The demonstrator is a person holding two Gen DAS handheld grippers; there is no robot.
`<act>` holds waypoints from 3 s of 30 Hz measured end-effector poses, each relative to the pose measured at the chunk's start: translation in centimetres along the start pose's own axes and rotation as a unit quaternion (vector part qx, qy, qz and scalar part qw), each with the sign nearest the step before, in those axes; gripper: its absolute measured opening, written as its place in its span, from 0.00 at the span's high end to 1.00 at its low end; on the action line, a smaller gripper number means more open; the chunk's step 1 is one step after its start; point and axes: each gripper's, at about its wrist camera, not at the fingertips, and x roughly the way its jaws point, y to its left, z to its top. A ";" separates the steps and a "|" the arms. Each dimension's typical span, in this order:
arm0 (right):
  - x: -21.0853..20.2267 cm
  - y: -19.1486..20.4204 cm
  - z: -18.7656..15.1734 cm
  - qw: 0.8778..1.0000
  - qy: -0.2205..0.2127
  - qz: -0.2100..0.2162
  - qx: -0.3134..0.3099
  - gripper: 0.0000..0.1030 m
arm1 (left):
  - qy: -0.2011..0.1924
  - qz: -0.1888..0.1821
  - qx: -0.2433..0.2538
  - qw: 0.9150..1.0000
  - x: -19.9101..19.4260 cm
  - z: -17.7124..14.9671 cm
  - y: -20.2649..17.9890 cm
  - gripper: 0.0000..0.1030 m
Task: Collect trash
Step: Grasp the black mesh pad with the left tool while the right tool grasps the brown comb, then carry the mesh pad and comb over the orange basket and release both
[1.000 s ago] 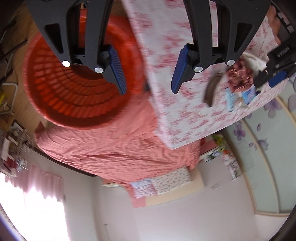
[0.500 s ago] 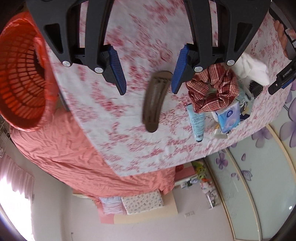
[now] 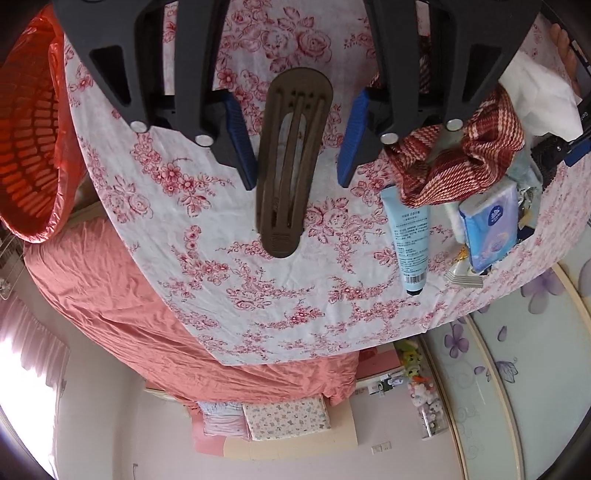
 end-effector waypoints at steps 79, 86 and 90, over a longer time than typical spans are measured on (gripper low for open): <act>-3.4 -1.9 -1.6 0.999 -0.033 0.022 -0.003 0.68 | -0.065 -0.075 -0.015 0.995 -7.6 -0.7 2.3 0.92; -6.8 -2.1 -0.9 0.997 -0.070 0.029 -0.004 0.68 | -0.093 -0.083 -0.010 0.992 -10.8 -0.1 1.9 0.92; -8.7 -2.4 -0.5 0.995 -0.093 0.032 -0.003 0.68 | -0.109 -0.091 -0.003 0.990 -12.8 0.4 0.7 0.92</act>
